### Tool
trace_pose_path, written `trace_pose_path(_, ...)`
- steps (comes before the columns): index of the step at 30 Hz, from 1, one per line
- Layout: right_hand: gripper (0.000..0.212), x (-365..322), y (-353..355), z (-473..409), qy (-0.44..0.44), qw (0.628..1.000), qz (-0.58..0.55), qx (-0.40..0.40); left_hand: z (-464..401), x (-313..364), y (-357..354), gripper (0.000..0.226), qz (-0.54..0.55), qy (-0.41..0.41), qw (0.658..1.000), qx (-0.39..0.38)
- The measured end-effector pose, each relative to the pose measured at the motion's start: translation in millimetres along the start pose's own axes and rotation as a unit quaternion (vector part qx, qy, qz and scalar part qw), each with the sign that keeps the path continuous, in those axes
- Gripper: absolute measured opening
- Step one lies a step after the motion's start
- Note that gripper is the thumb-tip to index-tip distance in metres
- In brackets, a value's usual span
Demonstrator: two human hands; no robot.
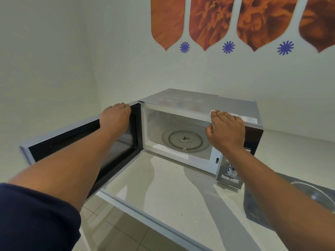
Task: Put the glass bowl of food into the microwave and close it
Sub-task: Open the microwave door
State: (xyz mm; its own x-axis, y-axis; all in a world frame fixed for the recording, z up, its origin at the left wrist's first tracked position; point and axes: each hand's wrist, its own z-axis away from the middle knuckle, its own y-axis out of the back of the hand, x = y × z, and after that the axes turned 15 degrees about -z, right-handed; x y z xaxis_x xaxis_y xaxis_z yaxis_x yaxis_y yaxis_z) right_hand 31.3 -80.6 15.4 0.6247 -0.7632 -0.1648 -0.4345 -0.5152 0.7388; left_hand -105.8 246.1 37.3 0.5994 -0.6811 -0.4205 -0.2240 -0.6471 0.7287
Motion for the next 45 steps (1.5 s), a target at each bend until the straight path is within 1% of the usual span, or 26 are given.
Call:
trace_pose_path(7,0.052,-0.2,-1.0,0.4,0.007,1.000,0.003,0.017,-0.3,-5.7,-8.2,0.044,-0.005,-0.005,1.000,0.011)
trace_pose_path(17,0.053,1.9,-4.9,0.2,0.014,0.999,-0.001,0.031,0.4,-10.1,-10.1,0.047,-0.003,-0.007,1.000,0.018)
trace_pose_path(25,0.052,5.5,-8.4,-1.1,0.025,0.999,0.000,0.036,-0.9,-11.1,-10.6,0.050,0.001,-0.004,1.000,0.007)
trace_pose_path(30,0.053,10.3,-10.6,-2.2,0.039,0.999,0.000,0.039,0.8,-10.1,-10.9,0.044,0.047,0.013,0.998,0.034)
trace_pose_path(32,0.054,12.8,-11.6,-2.3,0.047,0.998,0.001,0.038,-0.1,-6.4,-12.5,0.047,0.071,0.019,0.996,0.047)
trace_pose_path(36,0.056,22.8,-12.1,2.1,0.085,0.995,-0.005,0.051,-2.9,14.5,-12.5,0.065,0.124,0.003,0.990,0.070)
trace_pose_path(39,0.058,38.8,-9.5,13.5,0.105,0.991,-0.001,0.089,-2.9,44.5,-3.3,0.070,0.170,-0.031,0.978,0.117)
trace_pose_path(42,0.060,62.4,-2.6,31.8,0.107,0.986,-0.003,0.127,-3.4,89.7,19.2,0.070,0.228,-0.077,0.958,0.159)
trace_pose_path(45,0.065,83.8,5.7,49.9,0.106,0.985,0.001,0.137,-2.7,137.8,46.0,0.070,0.292,-0.125,0.928,0.195)
